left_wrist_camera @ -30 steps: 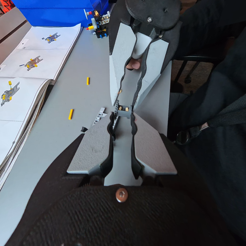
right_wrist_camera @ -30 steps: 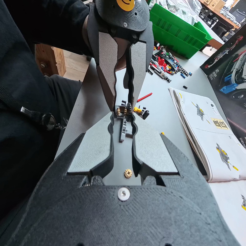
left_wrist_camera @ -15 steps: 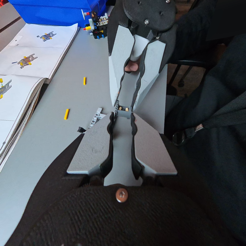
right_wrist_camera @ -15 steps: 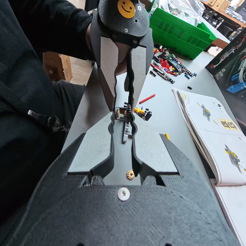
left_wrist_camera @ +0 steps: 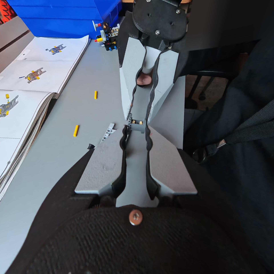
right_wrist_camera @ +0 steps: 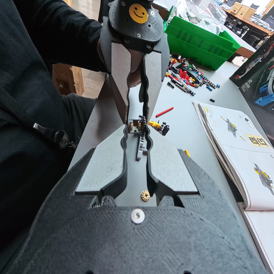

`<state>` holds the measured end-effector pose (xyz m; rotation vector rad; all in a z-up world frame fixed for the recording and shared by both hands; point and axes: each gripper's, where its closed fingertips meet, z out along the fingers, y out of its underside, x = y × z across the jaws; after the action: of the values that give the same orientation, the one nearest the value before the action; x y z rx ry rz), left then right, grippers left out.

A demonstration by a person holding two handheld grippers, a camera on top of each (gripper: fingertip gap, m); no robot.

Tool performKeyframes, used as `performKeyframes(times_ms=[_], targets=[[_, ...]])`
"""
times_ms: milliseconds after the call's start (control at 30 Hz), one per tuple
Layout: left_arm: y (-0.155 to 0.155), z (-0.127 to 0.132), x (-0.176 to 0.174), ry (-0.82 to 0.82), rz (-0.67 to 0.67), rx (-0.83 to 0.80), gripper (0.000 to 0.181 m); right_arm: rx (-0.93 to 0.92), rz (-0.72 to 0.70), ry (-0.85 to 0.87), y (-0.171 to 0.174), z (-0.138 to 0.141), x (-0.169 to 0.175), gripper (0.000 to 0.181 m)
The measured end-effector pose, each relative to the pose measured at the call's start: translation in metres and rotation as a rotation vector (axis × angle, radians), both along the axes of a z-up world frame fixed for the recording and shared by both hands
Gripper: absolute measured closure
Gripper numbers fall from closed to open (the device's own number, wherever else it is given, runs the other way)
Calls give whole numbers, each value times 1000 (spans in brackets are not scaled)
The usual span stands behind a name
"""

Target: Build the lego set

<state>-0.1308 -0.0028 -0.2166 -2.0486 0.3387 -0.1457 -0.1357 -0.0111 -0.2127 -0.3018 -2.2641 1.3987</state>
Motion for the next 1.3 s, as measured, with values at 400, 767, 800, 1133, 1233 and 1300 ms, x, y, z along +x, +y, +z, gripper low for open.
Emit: performKeyframes(times_ms=[400,767,800,1133,1233,1300], targets=[[-1,-10,-1,-8,-5,-26,161,78,-100,-80,28,-10,0,157],[0,-14,-3,-12,1,-35,161,196,-300,-280,91,-50,10,163],[1,-15,-3,-10,1,-40,161,196,-298,-288,91,-51,10,163],[1,-20,-2,3,1,-70,161,226,-253,-287,81,-55,7,175],[2,-21,-2,-1,0,-78,161,235,-245,-274,76,-55,8,175],[2,-22,-3,-4,1,-83,161,234,-233,-271,72,-54,9,175]])
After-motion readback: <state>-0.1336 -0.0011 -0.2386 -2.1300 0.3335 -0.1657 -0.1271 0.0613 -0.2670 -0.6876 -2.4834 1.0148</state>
